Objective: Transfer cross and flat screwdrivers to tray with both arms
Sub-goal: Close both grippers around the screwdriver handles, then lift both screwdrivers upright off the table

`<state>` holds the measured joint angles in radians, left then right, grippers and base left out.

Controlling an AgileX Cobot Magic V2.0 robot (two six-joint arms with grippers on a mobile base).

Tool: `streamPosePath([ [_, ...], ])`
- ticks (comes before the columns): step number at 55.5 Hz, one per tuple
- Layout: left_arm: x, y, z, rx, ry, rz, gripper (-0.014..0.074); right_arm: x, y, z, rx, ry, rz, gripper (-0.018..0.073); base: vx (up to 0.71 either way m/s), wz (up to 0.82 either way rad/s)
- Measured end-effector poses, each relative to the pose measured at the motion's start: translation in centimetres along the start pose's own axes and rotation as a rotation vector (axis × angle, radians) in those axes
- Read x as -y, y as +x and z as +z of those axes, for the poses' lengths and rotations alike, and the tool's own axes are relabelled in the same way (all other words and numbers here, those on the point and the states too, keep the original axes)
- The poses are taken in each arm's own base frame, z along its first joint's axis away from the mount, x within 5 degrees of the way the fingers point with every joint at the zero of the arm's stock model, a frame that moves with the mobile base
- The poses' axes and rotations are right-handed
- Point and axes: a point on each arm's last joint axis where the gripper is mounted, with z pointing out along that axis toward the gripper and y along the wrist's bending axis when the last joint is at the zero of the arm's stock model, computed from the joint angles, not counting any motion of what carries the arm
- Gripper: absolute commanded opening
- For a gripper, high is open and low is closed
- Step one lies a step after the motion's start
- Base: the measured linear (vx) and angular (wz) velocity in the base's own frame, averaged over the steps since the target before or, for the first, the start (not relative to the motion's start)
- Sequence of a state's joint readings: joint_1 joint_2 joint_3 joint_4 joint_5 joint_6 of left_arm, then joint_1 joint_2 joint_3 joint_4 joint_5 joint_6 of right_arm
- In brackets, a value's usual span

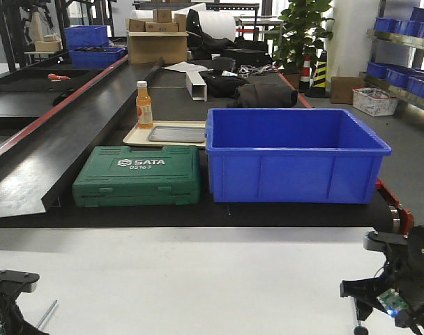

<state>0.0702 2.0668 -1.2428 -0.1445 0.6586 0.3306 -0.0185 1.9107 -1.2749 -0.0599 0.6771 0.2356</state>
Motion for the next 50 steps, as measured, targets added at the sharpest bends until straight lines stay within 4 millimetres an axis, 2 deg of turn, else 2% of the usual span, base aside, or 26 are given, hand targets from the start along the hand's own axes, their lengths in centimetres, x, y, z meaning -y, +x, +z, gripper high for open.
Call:
streamPosePath([
  [11, 0.0, 0.0, 0.0, -0.005, 0.002, -0.003, -0.0006, -0.4, -0.6, 3.0, -0.080, 0.016, -0.006, 0.0496, 0.00, 0.00],
  [23, 0.0, 0.0, 0.0, -0.005, 0.002, -0.004, -0.0004, -0.5, 0.2, 5.6, -0.149, 0.029, -0.011, 0.0496, 0.00, 0.00],
  [35, 0.0, 0.0, 0.0, -0.005, 0.002, -0.004, 0.0000, -0.5, 0.5, 6.7, -0.171, 0.026, -0.003, 0.0472, 0.00, 0.00],
  [50, 0.0, 0.0, 0.0, -0.005, 0.002, -0.004, 0.0000, -0.8, 0.4, 6.9, -0.159, 0.002, 0.026, 0.0340, 0.00, 0.00],
])
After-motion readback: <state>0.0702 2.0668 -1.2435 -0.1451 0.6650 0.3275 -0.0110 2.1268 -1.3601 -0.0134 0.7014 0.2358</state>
